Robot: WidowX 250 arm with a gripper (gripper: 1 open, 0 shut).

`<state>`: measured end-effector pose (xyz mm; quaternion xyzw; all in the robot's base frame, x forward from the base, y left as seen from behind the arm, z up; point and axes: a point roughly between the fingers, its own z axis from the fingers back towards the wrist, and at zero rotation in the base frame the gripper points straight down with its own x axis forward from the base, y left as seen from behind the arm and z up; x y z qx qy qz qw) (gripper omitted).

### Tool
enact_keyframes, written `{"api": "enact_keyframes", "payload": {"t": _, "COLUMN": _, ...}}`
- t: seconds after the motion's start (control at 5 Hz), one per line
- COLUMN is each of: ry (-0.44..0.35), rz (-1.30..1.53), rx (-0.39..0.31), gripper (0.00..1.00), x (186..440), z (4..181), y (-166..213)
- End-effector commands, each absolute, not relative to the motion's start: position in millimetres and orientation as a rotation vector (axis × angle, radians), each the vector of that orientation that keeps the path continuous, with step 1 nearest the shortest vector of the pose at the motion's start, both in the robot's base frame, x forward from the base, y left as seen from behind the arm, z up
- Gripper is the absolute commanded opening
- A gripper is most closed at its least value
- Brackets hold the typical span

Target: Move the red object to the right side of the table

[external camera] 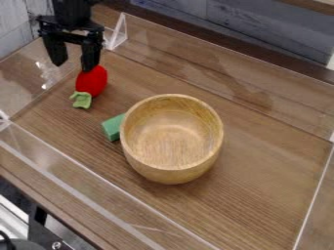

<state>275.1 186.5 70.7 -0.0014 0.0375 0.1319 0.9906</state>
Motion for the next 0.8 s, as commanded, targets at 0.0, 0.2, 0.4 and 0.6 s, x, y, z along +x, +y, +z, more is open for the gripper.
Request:
{"api": "enact_keyframes", "payload": {"t": 0.0, "ry": 0.025, "rz": 0.294, "rx": 0.028, "gripper": 1.00, "x": 290, "z": 77.7, "y": 192}}
{"api": "enact_keyframes", "payload": {"t": 0.2, "ry": 0.032, "rz": 0.317, "rx": 0.028, "gripper": 1.00, "x": 297, "z": 69.2, "y": 193}}
{"api": "enact_keyframes", "payload": {"t": 0.4, "ry": 0.032, "rz": 0.270, "rx": 0.032, "gripper": 1.00, "x": 307, "z": 65.9, "y": 187}}
{"api": "enact_keyframes", "payload": {"t": 0.6, "ry": 0.037, "rz": 0.231, "rx": 0.035, "gripper": 1.00, "x": 315, "z": 63.9, "y": 183}}
